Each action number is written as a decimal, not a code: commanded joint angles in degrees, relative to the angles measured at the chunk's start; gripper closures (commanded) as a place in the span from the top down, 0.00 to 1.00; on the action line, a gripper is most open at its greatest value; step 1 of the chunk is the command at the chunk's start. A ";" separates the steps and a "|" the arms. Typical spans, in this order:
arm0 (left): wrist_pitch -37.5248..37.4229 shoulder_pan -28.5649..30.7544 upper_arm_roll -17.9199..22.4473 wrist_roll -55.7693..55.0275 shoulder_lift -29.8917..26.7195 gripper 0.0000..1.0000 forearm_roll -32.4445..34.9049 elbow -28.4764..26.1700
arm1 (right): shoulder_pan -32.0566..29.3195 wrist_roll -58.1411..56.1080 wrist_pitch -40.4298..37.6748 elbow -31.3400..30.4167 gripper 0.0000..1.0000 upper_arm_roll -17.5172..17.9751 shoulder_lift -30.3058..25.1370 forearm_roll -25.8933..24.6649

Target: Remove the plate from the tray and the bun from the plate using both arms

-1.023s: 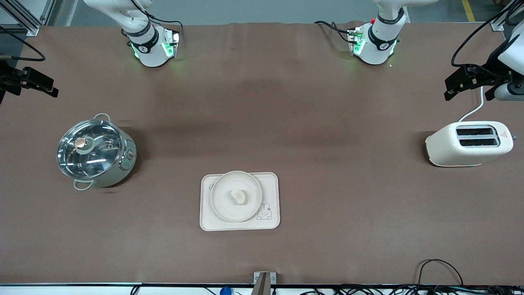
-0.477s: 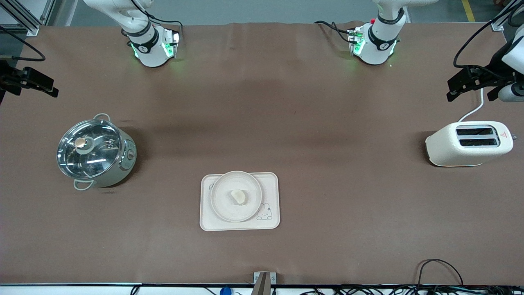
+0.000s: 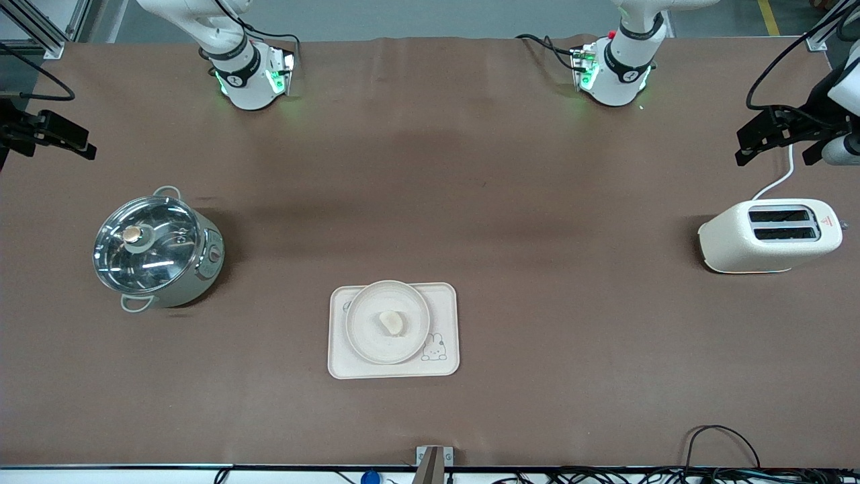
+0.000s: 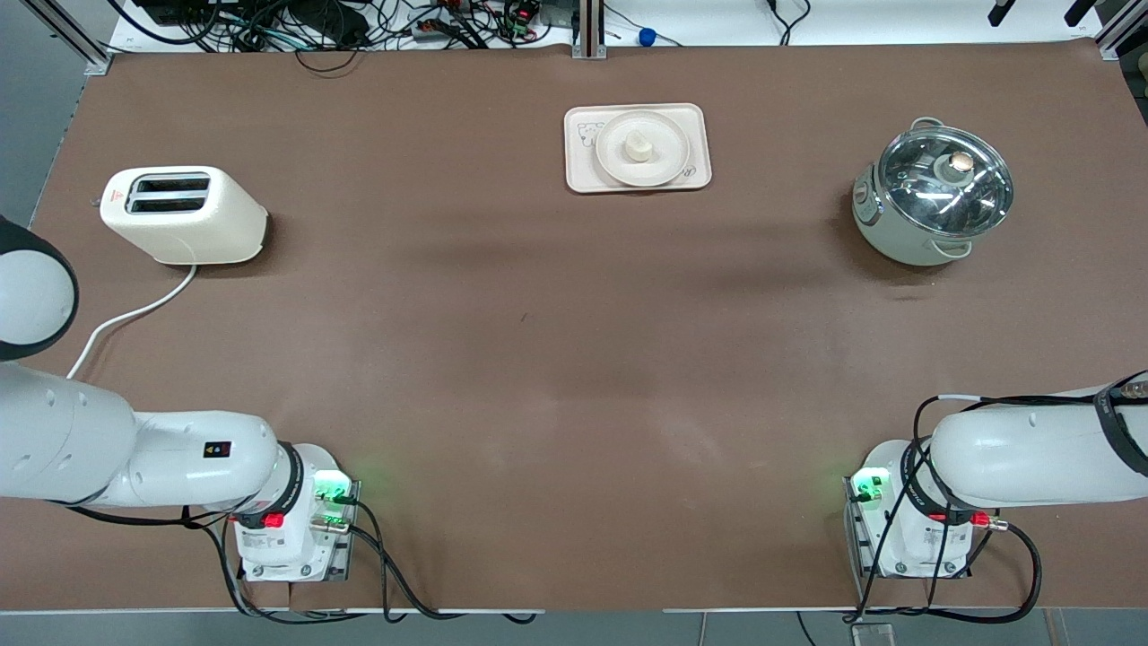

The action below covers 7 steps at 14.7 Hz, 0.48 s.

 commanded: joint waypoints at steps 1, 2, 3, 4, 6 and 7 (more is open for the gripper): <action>-0.51 0.13 0.09 0.64 0.46 1.00 0.10 1.27 | 0.84 0.92 1.53 -1.52 1.00 0.57 -0.87 0.91; -0.51 0.13 0.09 0.64 0.55 1.00 0.10 1.19 | 1.90 1.44 2.58 -1.95 1.00 0.57 0.17 2.14; -0.51 0.13 0.09 0.64 0.55 1.00 0.01 1.19 | 2.69 2.23 4.16 -2.65 1.00 0.49 1.14 2.50; -0.51 0.13 0.09 0.64 0.46 1.00 0.10 1.19 | 3.13 2.76 5.92 -3.27 1.00 0.49 1.67 2.50; -0.51 0.22 0.09 0.81 0.46 1.00 0.10 1.19 | 4.36 2.85 9.00 -4.24 1.00 0.57 4.21 2.68; -0.51 0.22 0.09 0.81 0.55 1.00 0.10 1.19 | 4.89 3.64 10.32 -4.33 1.00 0.57 5.62 3.11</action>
